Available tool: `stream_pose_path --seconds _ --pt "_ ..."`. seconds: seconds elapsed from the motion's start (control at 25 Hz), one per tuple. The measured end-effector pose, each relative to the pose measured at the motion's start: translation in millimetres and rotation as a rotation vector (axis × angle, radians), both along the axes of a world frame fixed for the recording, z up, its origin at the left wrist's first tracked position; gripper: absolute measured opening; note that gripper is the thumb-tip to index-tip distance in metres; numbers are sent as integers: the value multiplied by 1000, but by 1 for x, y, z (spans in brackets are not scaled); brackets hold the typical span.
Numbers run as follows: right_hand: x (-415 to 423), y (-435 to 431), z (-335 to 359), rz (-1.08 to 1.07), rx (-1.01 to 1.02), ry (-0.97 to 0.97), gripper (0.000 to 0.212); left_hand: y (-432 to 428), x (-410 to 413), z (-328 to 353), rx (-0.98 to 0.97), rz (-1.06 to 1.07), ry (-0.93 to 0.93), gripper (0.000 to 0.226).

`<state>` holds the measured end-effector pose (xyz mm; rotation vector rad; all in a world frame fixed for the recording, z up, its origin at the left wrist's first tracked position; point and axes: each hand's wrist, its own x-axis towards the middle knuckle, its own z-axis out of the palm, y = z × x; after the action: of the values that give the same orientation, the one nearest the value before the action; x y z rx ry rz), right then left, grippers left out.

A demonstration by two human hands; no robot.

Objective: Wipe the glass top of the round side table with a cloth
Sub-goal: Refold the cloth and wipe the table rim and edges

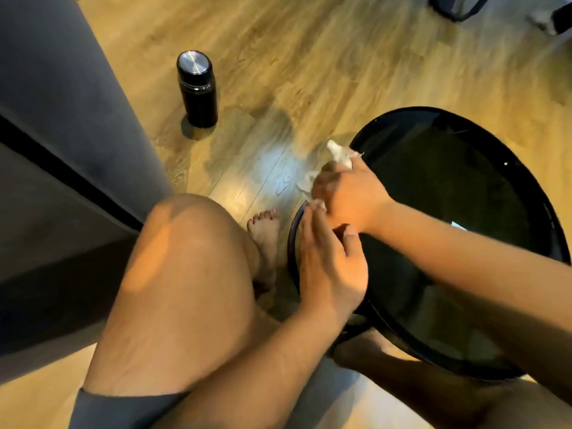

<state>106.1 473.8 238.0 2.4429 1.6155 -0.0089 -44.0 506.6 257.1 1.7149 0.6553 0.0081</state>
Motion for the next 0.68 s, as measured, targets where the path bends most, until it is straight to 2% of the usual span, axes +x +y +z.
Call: stream_pose_path --seconds 0.08,0.16,0.24,0.32,0.4,0.48,0.56,0.64,0.68 --pt "60 27 18 -327 -176 34 40 -13 9 -2 -12 -35 16 65" --pt "105 40 25 -540 -256 86 45 -25 21 0 -29 -79 42 68" --pt "111 49 19 -523 -261 127 49 -32 32 0 -1 -75 35 70" --pt "85 39 2 -288 -148 176 59 -34 41 -5 19 -34 13 69" --pt "47 15 -2 -44 -38 332 57 -38 42 -8 47 -8 37 66" --pt "53 7 2 24 -72 445 55 -47 37 -11 119 -46 101 70" --pt "93 13 4 -107 -76 424 61 -57 29 -20 183 -53 64 77" --pt "143 10 6 -354 45 359 59 -58 27 -28 247 -78 -4 78" --pt "173 5 6 -487 117 374 54 -57 28 -32 337 -126 -44 75"
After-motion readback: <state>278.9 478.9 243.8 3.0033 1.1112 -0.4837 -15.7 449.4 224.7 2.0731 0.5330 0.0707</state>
